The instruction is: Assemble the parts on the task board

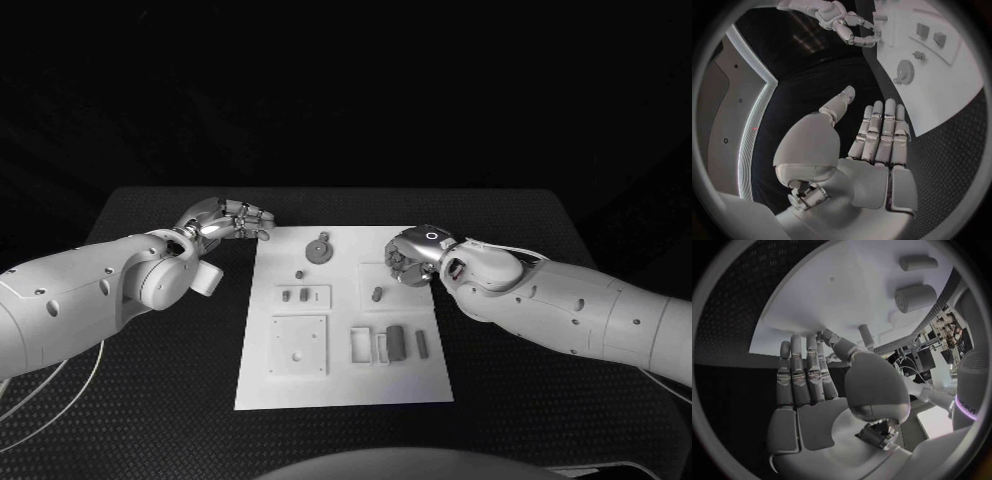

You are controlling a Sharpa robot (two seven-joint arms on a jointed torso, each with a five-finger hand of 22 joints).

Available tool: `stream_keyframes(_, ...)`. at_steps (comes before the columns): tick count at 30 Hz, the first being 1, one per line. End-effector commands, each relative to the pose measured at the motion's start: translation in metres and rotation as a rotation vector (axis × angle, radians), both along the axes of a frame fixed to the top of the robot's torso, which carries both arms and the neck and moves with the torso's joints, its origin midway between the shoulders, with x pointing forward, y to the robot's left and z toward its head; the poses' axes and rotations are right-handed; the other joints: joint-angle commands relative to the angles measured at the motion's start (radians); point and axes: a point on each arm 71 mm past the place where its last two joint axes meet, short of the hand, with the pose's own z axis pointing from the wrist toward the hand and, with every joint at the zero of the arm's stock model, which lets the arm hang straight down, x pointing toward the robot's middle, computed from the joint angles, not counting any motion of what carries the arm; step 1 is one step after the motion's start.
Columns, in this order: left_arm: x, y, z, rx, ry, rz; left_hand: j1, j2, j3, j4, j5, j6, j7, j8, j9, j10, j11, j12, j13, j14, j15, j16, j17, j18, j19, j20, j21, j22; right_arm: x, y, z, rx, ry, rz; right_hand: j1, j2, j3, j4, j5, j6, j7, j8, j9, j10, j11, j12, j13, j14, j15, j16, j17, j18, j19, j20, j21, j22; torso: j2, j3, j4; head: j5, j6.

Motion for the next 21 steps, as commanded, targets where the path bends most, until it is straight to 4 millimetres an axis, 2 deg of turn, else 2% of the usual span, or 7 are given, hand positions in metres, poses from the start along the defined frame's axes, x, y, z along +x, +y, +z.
stream_keyframes(1,-0.0003,-0.0020,0.0008,-0.014,0.003,-0.014,0.000,0.008,-0.005,0.000,-0.003,-0.001,0.003,-0.004,-0.001,-0.002,0.002,-0.002,-0.001,0.007,0.002,-0.004,0.001,-0.007,0.006,-0.001,0.003,-0.002,-0.0041,-0.0044,-0.0146,-0.089,0.060,-0.009,-0.002,0.011,0.008,0.000,-0.001,0.011,-0.002,0.006,0.002,0.010,-0.003,0.006,0.006,0.009,-0.002,0.005,0.007,0.006,0.010,-0.002,0.005,0.022,0.000,0.0002,-0.0011,0.001,-0.002)
stream_keyframes(21,-0.0001,-0.0021,0.0007,-0.013,0.003,-0.013,0.002,0.008,-0.006,0.000,-0.003,-0.001,0.003,-0.004,-0.001,-0.003,0.003,-0.003,-0.002,0.007,0.002,-0.006,0.003,-0.007,0.005,-0.001,0.003,-0.005,-0.0057,-0.0003,-0.0113,-0.076,0.021,-0.006,0.009,0.020,0.014,-0.001,0.000,0.042,-0.013,0.015,0.006,0.040,-0.018,0.013,0.024,0.040,-0.015,0.009,0.040,0.006,0.044,-0.015,0.018,0.022,0.000,0.0002,-0.0005,-0.002,-0.001)
